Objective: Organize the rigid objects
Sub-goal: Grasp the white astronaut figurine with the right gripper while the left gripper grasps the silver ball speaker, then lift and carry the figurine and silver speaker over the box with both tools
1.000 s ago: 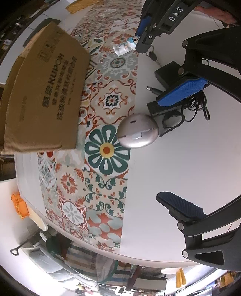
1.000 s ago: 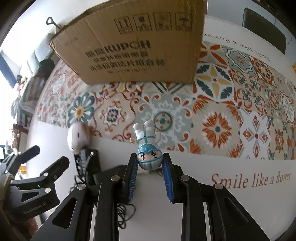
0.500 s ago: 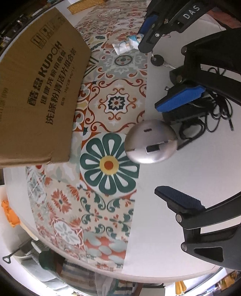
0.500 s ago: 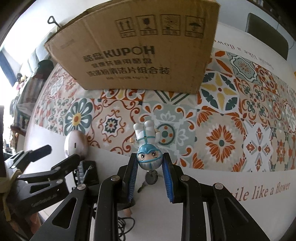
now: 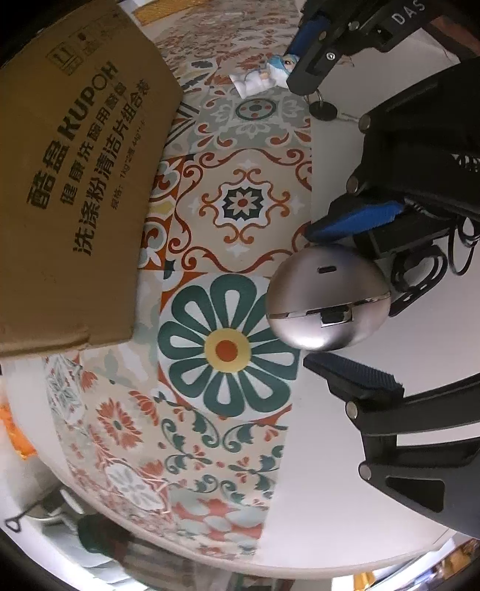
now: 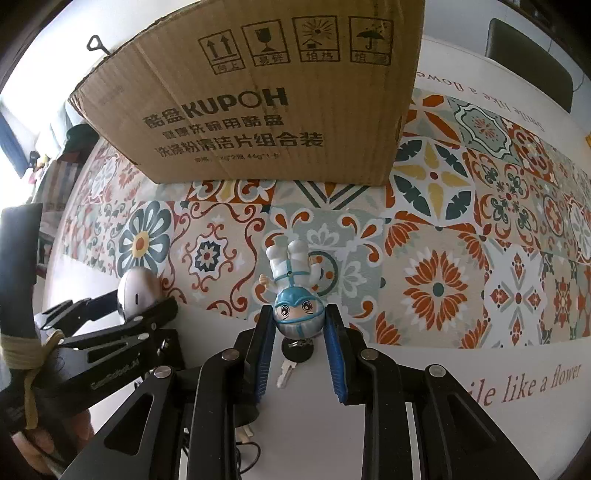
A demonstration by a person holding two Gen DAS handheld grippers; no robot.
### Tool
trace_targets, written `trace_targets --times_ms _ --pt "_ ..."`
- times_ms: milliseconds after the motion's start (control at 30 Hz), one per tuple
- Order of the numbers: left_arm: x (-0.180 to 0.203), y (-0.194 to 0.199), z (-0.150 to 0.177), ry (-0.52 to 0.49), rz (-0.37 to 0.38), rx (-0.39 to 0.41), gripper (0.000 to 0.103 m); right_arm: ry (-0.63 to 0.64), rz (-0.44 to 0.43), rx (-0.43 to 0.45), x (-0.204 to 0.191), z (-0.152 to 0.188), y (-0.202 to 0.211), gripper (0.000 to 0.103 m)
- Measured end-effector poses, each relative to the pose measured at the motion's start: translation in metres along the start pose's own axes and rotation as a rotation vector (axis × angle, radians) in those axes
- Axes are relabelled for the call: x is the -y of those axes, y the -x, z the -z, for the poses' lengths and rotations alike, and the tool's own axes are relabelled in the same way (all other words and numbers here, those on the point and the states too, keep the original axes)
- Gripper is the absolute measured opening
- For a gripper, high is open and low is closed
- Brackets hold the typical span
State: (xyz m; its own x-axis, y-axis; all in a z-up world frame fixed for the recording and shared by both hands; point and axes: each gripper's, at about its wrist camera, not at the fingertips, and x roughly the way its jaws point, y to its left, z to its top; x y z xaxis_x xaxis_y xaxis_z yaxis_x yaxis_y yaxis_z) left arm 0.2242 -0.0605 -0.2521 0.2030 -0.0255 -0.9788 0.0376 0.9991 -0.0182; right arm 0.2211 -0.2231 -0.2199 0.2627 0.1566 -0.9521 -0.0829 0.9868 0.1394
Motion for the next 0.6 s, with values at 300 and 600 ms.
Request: trace_targets --times_ms 300,600 --pt "-0.011 0.015 0.002 -0.017 0.023 0.053 0.054 0.011 0.002 0.008 -0.007 0.004 0.004 0.027" --pt "-0.008 0.067 0.014 -0.018 0.059 0.161 0.054 0.013 -0.012 0.057 -0.009 0.008 0.029 0.027"
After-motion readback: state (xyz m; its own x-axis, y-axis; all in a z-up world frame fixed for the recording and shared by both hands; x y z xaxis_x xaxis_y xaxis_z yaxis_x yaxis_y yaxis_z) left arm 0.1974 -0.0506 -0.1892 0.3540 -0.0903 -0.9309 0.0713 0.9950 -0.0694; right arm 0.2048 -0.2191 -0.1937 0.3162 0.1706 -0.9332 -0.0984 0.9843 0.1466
